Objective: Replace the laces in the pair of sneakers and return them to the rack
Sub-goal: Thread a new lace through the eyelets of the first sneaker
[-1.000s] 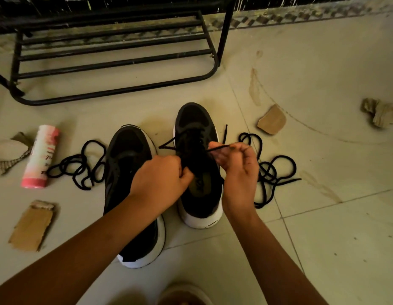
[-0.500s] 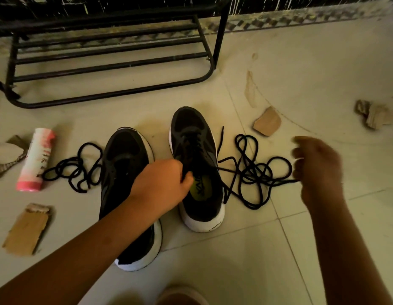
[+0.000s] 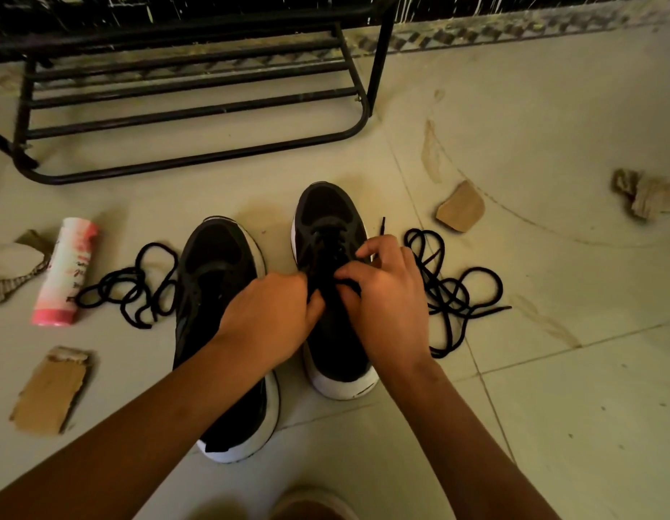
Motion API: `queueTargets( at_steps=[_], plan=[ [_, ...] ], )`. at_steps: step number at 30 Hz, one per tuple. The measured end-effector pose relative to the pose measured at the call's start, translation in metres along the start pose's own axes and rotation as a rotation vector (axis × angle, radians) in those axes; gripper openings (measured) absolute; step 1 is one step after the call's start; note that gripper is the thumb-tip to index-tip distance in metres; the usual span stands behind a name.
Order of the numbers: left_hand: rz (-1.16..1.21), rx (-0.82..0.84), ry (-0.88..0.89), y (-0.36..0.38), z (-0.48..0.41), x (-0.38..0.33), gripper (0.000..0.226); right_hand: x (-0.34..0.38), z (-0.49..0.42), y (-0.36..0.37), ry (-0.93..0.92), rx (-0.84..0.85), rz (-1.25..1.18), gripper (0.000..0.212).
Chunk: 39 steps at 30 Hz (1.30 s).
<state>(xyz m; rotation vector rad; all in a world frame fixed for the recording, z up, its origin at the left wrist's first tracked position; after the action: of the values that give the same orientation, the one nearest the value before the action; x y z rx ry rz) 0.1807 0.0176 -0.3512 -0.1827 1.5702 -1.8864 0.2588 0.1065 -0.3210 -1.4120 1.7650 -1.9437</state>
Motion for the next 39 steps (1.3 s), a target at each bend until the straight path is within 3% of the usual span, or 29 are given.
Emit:
queueTargets(
  at_steps=[3, 6, 10, 15, 20, 22, 24, 26, 33, 39],
  plan=[
    [0.071, -0.01, -0.034, 0.002, 0.0, 0.004, 0.028, 0.0, -0.001, 0.002, -0.057, 0.021, -0.047, 0.011],
    [0.236, -0.011, -0.116, 0.007, 0.001, 0.009, 0.028, -0.006, 0.004, 0.003, -0.103, 0.094, -0.182, 0.03],
    [0.439, 0.017, -0.179, 0.019, 0.003, 0.005, 0.026, -0.017, 0.013, -0.002, -0.058, 0.121, -0.301, 0.028],
    [0.57, 0.041, -0.189, 0.022, 0.001, 0.006, 0.028, -0.029, 0.012, -0.008, 0.006, 0.308, -0.194, 0.02],
    [0.585, 0.087, -0.174, 0.019, 0.003, 0.004, 0.03, -0.032, 0.014, -0.013, 0.092, 0.514, -0.136, 0.053],
    [0.537, 0.078, -0.161, 0.017, 0.004, 0.004, 0.033, -0.035, 0.013, -0.014, 0.125, 0.533, -0.047, 0.04],
    [0.47, 0.046, -0.139, 0.013, 0.005, 0.004, 0.036, -0.036, 0.012, -0.011, 0.144, 0.518, 0.044, 0.02],
    [0.434, 0.028, -0.13, 0.01, 0.005, 0.003, 0.036, -0.033, 0.009, -0.012, 0.162, 0.443, 0.09, 0.012],
    [0.46, 0.039, -0.139, 0.012, 0.004, 0.003, 0.033, -0.019, 0.004, -0.018, 0.142, 0.186, 0.139, 0.023],
    [0.515, 0.052, -0.156, 0.014, 0.004, 0.004, 0.035, -0.041, 0.001, -0.02, 0.247, 0.246, -0.013, 0.015]
  ],
)
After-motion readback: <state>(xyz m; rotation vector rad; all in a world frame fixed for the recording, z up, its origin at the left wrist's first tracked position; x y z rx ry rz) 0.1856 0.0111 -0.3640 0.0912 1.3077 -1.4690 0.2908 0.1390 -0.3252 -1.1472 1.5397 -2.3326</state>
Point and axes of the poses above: each hand's wrist, its own z-axis away from the middle knuckle, its own y-axis out of the palm, x = y × z, the point moved 8 cm from there along -z, towards the middle knuckle, and after that the axes turned 9 degrees about y, right-handed, at the moved point
